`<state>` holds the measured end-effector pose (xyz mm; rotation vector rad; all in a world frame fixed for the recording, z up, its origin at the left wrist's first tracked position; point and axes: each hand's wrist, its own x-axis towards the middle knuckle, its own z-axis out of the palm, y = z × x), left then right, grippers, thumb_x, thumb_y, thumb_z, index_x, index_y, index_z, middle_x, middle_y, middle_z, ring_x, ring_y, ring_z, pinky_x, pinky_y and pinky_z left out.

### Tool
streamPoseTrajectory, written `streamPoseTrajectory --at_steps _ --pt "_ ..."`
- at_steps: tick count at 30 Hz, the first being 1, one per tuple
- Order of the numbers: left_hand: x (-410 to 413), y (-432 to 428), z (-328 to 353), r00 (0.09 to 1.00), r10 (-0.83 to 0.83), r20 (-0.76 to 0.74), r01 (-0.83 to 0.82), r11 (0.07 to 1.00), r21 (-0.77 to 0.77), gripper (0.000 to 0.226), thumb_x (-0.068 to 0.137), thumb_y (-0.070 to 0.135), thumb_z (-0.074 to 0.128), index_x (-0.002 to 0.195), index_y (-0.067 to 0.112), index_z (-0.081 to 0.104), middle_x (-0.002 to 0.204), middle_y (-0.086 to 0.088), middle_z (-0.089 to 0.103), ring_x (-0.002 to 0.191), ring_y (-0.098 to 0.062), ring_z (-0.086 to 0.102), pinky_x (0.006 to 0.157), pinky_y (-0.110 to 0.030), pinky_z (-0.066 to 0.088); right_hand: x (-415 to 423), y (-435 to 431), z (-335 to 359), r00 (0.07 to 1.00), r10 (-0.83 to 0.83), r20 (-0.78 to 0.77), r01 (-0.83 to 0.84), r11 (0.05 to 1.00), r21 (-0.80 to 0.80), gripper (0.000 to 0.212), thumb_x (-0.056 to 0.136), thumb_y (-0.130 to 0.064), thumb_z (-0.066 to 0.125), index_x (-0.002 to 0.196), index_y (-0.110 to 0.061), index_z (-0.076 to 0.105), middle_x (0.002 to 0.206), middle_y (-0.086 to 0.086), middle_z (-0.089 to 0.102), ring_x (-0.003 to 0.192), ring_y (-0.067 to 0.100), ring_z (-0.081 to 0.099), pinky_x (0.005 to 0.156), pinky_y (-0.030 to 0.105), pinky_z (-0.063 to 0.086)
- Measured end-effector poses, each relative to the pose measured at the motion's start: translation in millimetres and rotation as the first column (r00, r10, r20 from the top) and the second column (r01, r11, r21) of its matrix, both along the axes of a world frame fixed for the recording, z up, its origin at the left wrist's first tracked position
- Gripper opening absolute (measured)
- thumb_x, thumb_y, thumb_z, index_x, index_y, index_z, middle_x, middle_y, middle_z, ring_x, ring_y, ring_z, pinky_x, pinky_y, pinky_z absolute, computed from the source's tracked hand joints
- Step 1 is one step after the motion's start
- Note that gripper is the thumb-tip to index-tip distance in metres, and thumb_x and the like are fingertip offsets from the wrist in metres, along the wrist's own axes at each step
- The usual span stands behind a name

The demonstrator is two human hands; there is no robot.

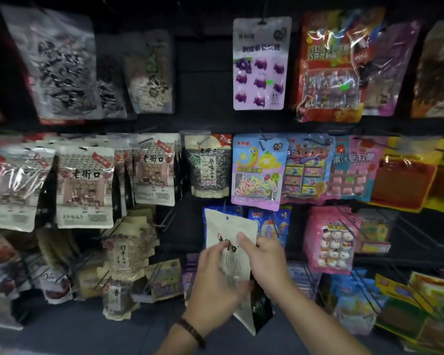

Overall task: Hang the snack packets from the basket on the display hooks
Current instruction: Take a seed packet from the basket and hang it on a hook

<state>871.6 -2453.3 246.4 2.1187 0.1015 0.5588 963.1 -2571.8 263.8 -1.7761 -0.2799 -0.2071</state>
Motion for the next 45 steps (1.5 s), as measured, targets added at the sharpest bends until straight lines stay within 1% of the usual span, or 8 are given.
streamPoseTrajectory --at_steps 6,12,15,18,28,33,38,45 --pt "11.6 22.4 18.3 0.972 0.135 0.194 -0.105 0.982 -0.157 0.013 0.092 0.017 0.068 0.100 0.024 0.076 0.089 0.013 0.079 0.085 0.001 0.073 0.069 -0.027 0.059 -34.3 38.4 32.5 0.949 0.288 0.124 -0.255 0.939 -0.232 0.059 0.089 -0.074 0.053 0.099 -0.023 0.081 0.082 -0.002 0.070 0.080 0.005 0.068 0.073 0.026 0.053" --pt "10.3 73.4 38.2 0.970 0.202 0.135 -0.136 0.912 -0.388 0.053 0.088 0.064 0.058 0.050 0.027 0.052 0.044 0.014 0.044 0.043 0.002 0.043 0.049 -0.017 0.035 -1.6 42.2 61.7 0.973 0.150 0.177 -0.100 0.960 -0.263 0.044 0.089 -0.063 0.070 0.125 -0.038 0.065 0.118 -0.019 0.053 0.107 -0.003 0.056 0.090 0.017 0.045" --pt "12.9 97.2 46.4 0.973 0.220 0.066 -0.164 0.865 -0.474 0.044 0.083 0.072 0.062 0.095 0.030 0.068 0.088 0.012 0.063 0.083 0.002 0.064 0.080 -0.031 0.052 22.0 49.2 73.7 0.994 0.106 0.026 -0.099 0.976 -0.192 0.058 0.089 -0.055 0.077 0.132 -0.028 0.051 0.122 -0.011 0.053 0.112 0.010 0.055 0.095 0.032 0.047" --pt "14.6 120.3 58.0 0.976 0.217 -0.013 -0.187 0.810 -0.556 0.086 0.088 0.068 0.064 0.152 0.013 0.046 0.145 0.004 0.057 0.134 -0.018 0.052 0.107 -0.044 0.043 35.9 60.2 73.6 0.949 0.297 -0.106 -0.306 0.948 -0.083 0.043 0.090 -0.060 0.073 0.104 -0.019 0.069 0.098 0.002 0.071 0.089 0.012 0.061 0.081 0.039 0.050" --pt "20.7 195.5 112.8 0.992 0.125 -0.023 -0.121 0.872 -0.475 0.063 0.084 0.071 0.064 0.124 0.022 0.067 0.125 0.011 0.067 0.129 -0.018 0.056 0.100 -0.037 0.043 57.9 142.4 91.9 0.950 0.301 -0.078 -0.292 0.950 0.108 0.049 0.102 -0.051 0.062 0.079 -0.008 0.056 0.061 -0.007 0.052 0.066 0.016 0.047 0.059 0.030 0.032" --pt "34.5 208.4 114.0 0.902 0.413 0.122 -0.369 0.888 -0.276 0.084 0.094 0.039 0.073 0.158 0.027 0.020 0.169 -0.010 0.024 0.142 -0.029 0.047 0.117 -0.049 0.043 69.8 195.0 107.6 0.958 0.286 -0.005 -0.285 0.956 0.075 0.046 0.104 -0.046 0.061 0.067 -0.021 0.052 0.050 -0.010 0.055 0.035 -0.001 0.038 0.037 0.014 0.030" --pt "42.6 214.3 76.1 0.859 0.495 0.132 -0.512 0.838 0.187 0.107 0.083 0.053 0.078 0.156 0.042 0.002 0.169 0.001 -0.015 0.156 -0.036 0.011 0.124 -0.060 0.018 79.7 235.6 110.6 0.962 0.274 0.000 -0.274 0.961 0.025 0.048 0.105 -0.048 0.058 0.077 -0.009 0.056 0.066 0.002 0.054 0.048 0.009 0.042 0.057 0.029 0.034" --pt "66.7 240.5 61.5 0.890 0.450 0.068 -0.450 0.848 0.282 0.122 0.080 0.063 0.074 0.156 0.053 -0.021 0.170 -0.001 -0.028 0.160 -0.034 -0.015 0.128 -0.059 0.005 91.4 272.7 117.1 0.963 0.256 0.085 -0.260 0.965 0.037 0.056 0.105 -0.052 0.055 0.094 0.002 0.064 0.076 0.019 0.064 0.066 0.019 0.054 0.064 0.035 0.041"
